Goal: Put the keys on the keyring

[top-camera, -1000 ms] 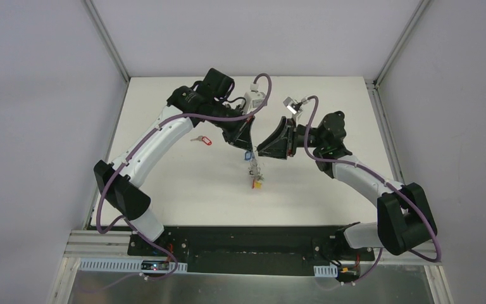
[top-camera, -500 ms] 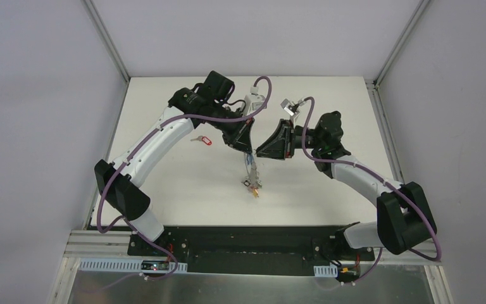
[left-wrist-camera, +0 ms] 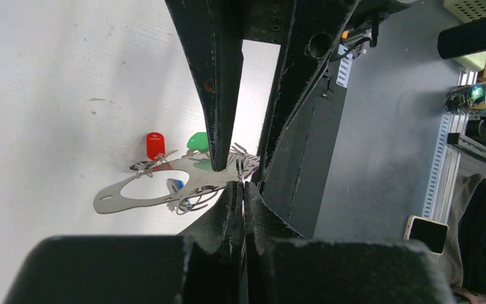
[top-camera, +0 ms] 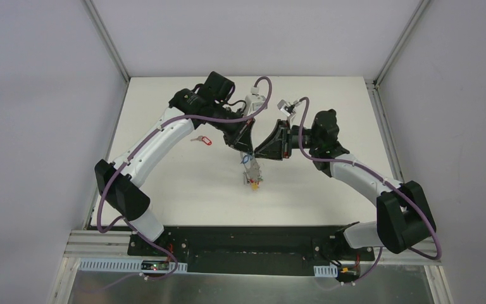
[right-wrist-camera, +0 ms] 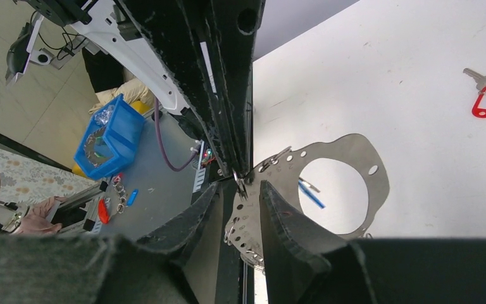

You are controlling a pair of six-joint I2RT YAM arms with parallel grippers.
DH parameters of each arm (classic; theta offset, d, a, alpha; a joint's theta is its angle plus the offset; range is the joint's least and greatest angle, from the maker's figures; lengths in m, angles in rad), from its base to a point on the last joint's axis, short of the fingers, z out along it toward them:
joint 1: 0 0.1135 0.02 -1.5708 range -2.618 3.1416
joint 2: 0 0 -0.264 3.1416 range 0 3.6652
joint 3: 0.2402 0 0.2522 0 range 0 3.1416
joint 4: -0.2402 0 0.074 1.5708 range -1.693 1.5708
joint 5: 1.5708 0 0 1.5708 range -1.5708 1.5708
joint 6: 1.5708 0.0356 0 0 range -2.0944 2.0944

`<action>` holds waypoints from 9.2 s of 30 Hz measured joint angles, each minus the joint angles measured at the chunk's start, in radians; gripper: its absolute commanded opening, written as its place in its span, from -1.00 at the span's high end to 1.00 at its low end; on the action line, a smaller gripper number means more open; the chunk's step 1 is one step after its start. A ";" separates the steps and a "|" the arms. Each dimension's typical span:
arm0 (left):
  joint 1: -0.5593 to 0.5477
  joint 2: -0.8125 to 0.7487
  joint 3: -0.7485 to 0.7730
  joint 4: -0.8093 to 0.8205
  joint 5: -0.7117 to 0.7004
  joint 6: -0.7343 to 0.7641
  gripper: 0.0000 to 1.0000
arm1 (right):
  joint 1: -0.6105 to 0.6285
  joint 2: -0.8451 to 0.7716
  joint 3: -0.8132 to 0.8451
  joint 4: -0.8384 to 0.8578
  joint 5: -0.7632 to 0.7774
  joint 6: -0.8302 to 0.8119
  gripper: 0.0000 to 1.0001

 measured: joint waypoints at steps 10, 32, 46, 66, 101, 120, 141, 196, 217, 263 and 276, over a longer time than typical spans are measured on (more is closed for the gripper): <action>0.000 -0.006 -0.021 0.017 0.014 0.000 1.00 | -0.039 -0.007 0.000 -0.017 0.000 -0.012 0.47; 0.000 -0.006 -0.023 0.027 0.031 -0.007 1.00 | 0.001 -0.008 0.000 0.006 -0.022 0.009 0.97; 0.056 -0.082 -0.152 0.196 0.113 -0.125 0.53 | -0.014 -0.006 -0.002 0.116 0.024 0.139 1.00; 0.087 -0.101 -0.220 0.376 0.177 -0.271 0.56 | -0.029 0.014 -0.008 0.200 0.061 0.225 1.00; 0.088 -0.086 -0.243 0.401 0.195 -0.317 1.00 | -0.040 0.015 -0.020 0.211 0.064 0.228 0.65; 0.189 -0.338 -0.230 0.090 0.026 0.032 1.00 | -0.083 0.079 0.318 -0.394 0.294 -0.193 -0.32; 0.311 -0.589 -0.281 -0.152 -0.174 0.166 1.00 | 0.251 1.071 1.322 -0.969 0.685 -0.437 -0.21; 0.311 -0.482 -0.271 -0.099 -0.164 0.177 1.00 | 0.188 0.367 0.356 -0.916 0.982 -0.662 0.33; 0.311 -0.552 -0.287 -0.176 -0.140 0.257 1.00 | 0.317 0.693 0.694 -0.953 0.929 -0.950 0.13; 0.311 -0.562 -0.307 -0.179 -0.139 0.260 1.00 | 0.333 0.742 0.752 -0.990 0.998 -1.040 1.00; 0.311 -0.540 -0.307 -0.172 -0.139 0.260 1.00 | 0.225 0.732 0.752 -1.011 0.811 -0.946 1.00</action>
